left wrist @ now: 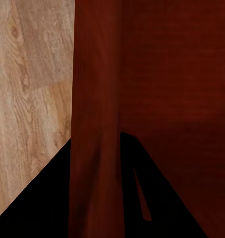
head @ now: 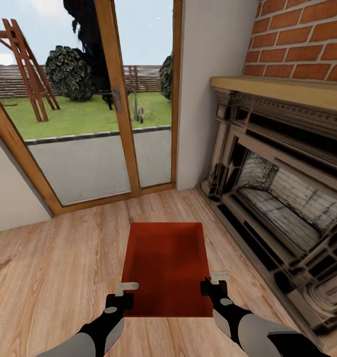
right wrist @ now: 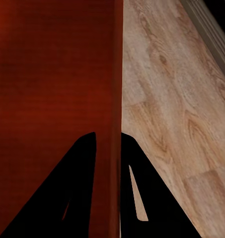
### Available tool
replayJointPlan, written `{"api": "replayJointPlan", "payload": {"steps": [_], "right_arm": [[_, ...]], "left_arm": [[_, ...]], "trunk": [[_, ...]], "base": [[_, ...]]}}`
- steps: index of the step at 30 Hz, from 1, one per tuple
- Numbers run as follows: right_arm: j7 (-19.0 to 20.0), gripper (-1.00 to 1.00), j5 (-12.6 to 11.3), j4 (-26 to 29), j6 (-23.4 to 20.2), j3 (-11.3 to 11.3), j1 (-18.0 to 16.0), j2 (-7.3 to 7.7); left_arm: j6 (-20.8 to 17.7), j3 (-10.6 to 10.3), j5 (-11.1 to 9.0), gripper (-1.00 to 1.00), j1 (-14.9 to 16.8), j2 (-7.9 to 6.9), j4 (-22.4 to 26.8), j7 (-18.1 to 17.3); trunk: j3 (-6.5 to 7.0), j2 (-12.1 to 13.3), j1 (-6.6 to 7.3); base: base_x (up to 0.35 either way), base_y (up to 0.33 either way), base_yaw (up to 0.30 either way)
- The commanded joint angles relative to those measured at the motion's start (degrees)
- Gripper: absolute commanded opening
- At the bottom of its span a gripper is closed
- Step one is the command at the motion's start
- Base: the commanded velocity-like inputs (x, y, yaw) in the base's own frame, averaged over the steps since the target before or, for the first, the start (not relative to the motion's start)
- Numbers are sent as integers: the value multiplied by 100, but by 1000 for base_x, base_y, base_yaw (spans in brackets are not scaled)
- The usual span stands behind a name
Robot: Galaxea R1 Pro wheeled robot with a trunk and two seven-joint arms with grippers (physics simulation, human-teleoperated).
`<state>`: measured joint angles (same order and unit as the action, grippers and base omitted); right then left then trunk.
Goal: Move the two storage containers from the living room to the garage. In the garage, place one container on the floor and stack the other container on top of it (either order is fine).
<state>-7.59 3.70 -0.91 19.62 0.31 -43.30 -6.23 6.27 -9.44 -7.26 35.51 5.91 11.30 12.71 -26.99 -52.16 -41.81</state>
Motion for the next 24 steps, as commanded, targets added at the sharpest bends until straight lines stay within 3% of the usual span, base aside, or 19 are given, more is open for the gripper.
{"api": "replayJointPlan", "payload": {"steps": [1, 24], "right_arm": [[-79, -100, -129, -23, 33, -102, -3, 26], [-76, -100, -140, -23, 34, -102, -3, 25]], "left_arm": [[33, 153, 23, -100, 8, -4, 13, 110], [33, 156, 23, -100, 8, -11, 13, 109]], "trunk": [[3, -4, -1], [201, -4, -1]], "base": [[0, 0, 0], [0, 0, 0]]}}
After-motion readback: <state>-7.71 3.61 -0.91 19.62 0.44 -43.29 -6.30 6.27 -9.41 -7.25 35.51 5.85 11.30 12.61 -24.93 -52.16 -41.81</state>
